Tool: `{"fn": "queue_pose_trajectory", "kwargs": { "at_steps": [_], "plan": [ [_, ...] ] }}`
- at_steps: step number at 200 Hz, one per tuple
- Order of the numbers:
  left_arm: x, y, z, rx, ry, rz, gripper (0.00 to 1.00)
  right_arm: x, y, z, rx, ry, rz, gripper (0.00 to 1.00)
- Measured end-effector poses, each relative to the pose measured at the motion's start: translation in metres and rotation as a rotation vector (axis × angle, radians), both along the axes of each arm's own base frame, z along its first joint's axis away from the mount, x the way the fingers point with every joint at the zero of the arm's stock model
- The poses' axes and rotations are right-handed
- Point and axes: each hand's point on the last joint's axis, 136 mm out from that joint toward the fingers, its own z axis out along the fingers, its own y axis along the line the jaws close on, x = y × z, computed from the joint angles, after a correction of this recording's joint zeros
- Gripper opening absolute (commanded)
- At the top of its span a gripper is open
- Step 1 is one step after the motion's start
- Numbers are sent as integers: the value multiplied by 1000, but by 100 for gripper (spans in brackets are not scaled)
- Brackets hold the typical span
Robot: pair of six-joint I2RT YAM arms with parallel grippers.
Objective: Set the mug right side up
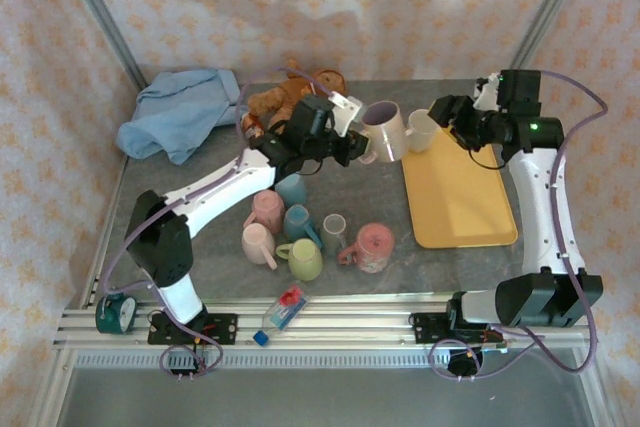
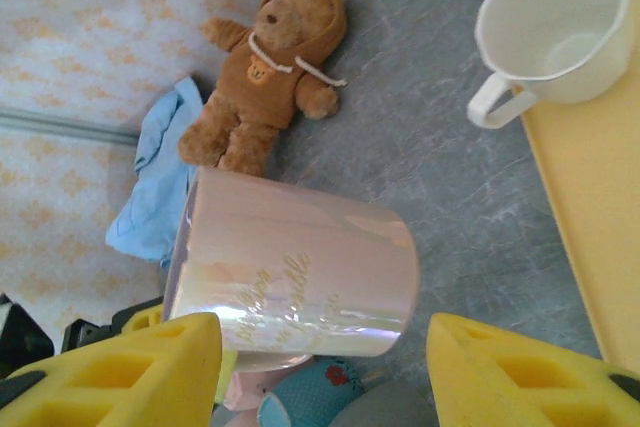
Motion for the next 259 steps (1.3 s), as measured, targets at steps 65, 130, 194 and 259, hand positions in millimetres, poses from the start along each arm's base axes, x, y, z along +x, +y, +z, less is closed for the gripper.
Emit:
{"fn": "queue_pose_trajectory", "kwargs": {
  "at_steps": [65, 130, 194, 259],
  "plan": [
    [5, -70, -50, 173, -143, -145, 0, -2, -46, -29, 32, 102, -152, 56],
    [15, -111, -100, 277, -191, -198, 0, -8, -81, -56, 58, 175, -265, 56],
    [37, -122, -117, 302, -222, -169, 0, -12, -84, -67, 64, 204, -276, 56],
    [50, -135, -140, 311, -230, -170, 0, -11, -84, -67, 62, 206, -277, 55]
  ]
}}
